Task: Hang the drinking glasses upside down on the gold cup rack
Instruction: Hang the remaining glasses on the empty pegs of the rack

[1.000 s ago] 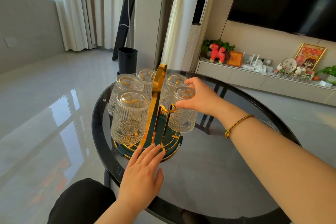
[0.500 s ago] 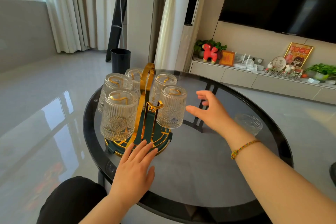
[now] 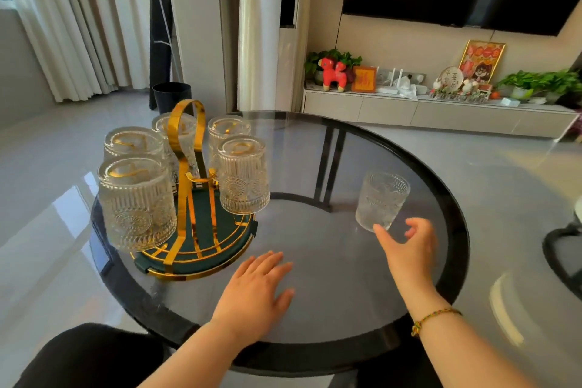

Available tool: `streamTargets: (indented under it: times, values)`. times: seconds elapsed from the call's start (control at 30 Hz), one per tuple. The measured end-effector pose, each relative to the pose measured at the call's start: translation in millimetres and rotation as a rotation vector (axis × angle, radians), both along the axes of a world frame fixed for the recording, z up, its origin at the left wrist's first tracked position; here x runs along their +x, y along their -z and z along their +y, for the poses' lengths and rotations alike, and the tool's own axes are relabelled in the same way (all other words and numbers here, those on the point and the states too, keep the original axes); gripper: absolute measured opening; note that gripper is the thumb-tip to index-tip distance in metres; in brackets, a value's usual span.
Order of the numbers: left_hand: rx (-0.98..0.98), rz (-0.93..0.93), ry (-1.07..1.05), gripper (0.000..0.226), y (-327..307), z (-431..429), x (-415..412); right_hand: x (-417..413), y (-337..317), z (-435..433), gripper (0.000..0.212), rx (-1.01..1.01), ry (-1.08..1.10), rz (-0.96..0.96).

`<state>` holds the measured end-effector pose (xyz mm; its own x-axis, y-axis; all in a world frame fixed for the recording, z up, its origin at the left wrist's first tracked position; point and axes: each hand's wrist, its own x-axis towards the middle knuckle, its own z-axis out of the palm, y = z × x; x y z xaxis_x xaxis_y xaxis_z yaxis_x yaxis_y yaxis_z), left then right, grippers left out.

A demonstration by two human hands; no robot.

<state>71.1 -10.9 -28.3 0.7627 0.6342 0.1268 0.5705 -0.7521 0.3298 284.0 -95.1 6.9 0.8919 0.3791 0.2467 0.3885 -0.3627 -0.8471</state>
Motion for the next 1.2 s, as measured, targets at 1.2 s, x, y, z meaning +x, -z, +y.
streamTargets:
  times: [1.2]
  values:
    - [0.126, -0.087, -0.043, 0.040, -18.4, -11.9, -33.0, -13.1, -85.4, 7.6, 0.061, -0.253, -0.760, 0.007]
